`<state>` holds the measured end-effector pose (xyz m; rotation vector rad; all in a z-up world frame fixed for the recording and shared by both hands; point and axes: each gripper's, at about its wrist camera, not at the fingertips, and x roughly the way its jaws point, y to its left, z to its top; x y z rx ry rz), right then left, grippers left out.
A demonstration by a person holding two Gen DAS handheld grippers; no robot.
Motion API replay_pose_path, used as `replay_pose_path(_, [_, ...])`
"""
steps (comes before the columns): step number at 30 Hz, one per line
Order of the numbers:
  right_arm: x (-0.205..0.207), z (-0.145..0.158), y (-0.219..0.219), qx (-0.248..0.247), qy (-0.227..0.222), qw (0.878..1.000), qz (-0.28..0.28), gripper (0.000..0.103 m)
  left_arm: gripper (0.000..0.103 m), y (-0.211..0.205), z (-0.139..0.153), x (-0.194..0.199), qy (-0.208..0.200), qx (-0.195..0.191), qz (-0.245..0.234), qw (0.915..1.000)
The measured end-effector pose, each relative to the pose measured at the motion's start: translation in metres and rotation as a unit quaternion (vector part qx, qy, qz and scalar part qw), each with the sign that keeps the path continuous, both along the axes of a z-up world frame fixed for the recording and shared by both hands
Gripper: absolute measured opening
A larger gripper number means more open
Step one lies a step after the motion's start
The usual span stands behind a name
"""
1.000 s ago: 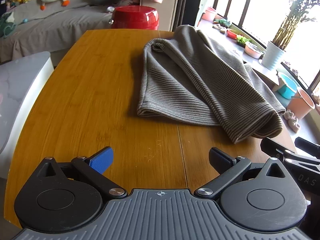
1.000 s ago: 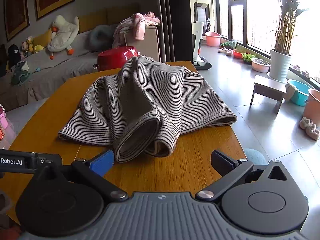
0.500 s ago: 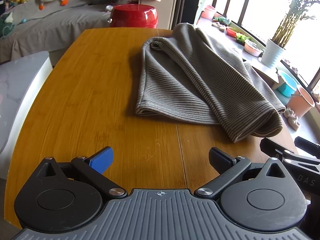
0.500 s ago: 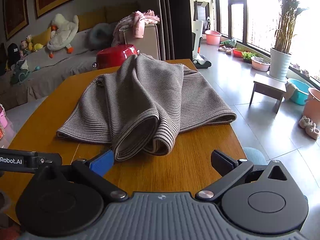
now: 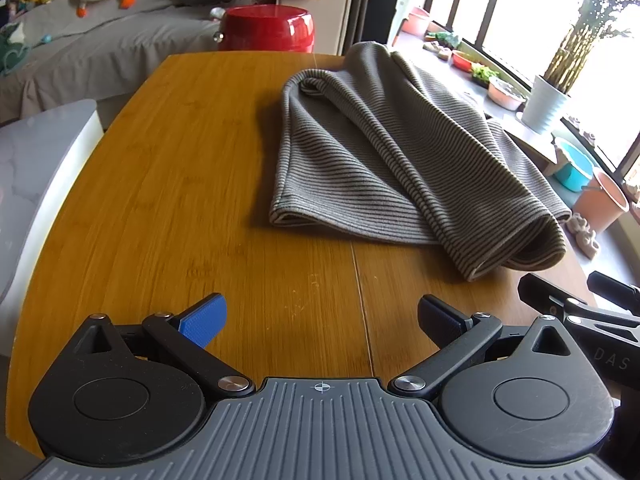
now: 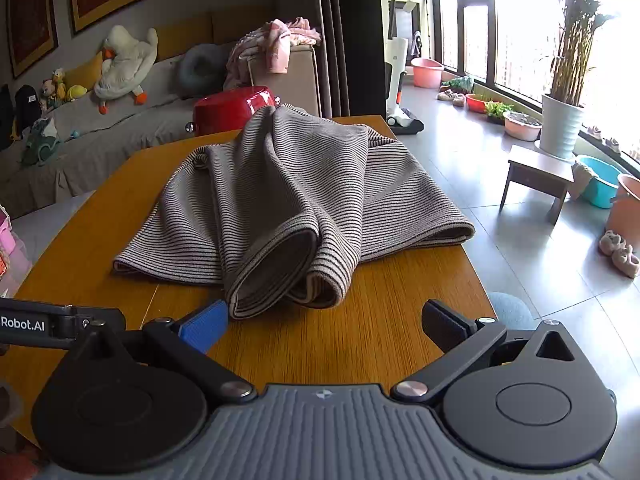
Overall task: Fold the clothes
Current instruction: 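Approach the crumpled striped shirt with both grippers open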
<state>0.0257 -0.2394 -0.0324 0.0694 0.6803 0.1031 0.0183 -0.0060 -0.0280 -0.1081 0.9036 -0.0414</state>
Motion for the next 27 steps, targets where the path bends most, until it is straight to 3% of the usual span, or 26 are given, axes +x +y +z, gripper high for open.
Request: replay_pose_path(27, [0.0069, -0.0048, 0.0046, -0.010, 0.010, 1.000, 0.019, 0.103, 0.103, 0.0075, -0.0074, 0.0054, 0.009, -0.009, 0.011, 0.9999])
